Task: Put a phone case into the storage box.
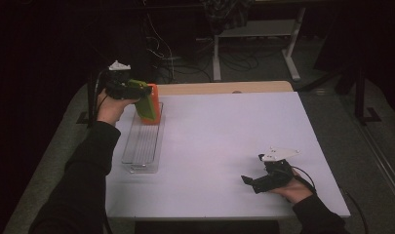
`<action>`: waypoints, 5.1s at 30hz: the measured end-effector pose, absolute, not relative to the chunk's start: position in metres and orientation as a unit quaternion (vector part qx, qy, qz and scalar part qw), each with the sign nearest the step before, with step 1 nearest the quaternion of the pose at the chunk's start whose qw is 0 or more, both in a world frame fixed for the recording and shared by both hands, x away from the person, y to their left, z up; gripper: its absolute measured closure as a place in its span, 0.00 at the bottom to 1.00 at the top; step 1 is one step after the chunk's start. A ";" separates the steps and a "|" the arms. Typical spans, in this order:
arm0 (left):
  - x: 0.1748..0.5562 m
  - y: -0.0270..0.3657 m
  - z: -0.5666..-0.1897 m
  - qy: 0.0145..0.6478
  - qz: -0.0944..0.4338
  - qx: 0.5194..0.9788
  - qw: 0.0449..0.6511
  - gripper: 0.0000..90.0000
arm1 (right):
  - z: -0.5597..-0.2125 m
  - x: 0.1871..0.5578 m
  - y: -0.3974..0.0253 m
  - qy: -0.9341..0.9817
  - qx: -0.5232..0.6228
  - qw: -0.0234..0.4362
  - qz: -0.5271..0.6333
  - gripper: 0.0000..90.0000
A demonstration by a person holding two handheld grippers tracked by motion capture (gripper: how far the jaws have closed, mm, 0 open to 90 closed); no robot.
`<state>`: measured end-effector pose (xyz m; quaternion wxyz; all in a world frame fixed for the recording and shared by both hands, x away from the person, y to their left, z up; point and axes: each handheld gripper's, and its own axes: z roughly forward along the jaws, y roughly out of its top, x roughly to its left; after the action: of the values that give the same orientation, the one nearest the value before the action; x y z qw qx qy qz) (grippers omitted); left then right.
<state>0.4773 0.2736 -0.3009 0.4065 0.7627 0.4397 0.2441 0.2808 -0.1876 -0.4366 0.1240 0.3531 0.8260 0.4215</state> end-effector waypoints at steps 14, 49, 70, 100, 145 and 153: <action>0.481 0.271 -0.322 0.456 0.249 0.761 0.388 0.16 | -0.437 0.281 -0.187 0.827 0.351 0.124 0.420 0.00; 0.496 0.262 -0.355 0.495 0.277 0.743 0.355 0.15 | -0.437 0.281 -0.189 0.827 0.351 0.126 0.421 0.00; 0.503 0.264 -0.360 0.498 0.271 0.729 0.384 0.07 | -0.437 0.281 -0.188 0.828 0.350 0.124 0.421 0.00; 0.463 0.269 -0.330 0.421 0.162 0.774 0.445 0.07 | -0.435 0.283 -0.190 0.825 0.351 0.130 0.424 0.00; 0.348 0.253 -0.359 0.300 0.118 0.821 0.471 0.07 | -0.410 0.284 -0.191 0.820 0.341 0.122 0.444 0.00; 0.332 0.254 -0.370 0.282 0.120 0.828 0.470 0.07 | -0.409 0.283 -0.190 0.824 0.332 0.121 0.443 0.00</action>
<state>0.3317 0.2540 -0.3701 0.4697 0.8281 0.2816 0.1200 0.2834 -0.1901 -0.4095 0.1206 0.3323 0.8241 0.4426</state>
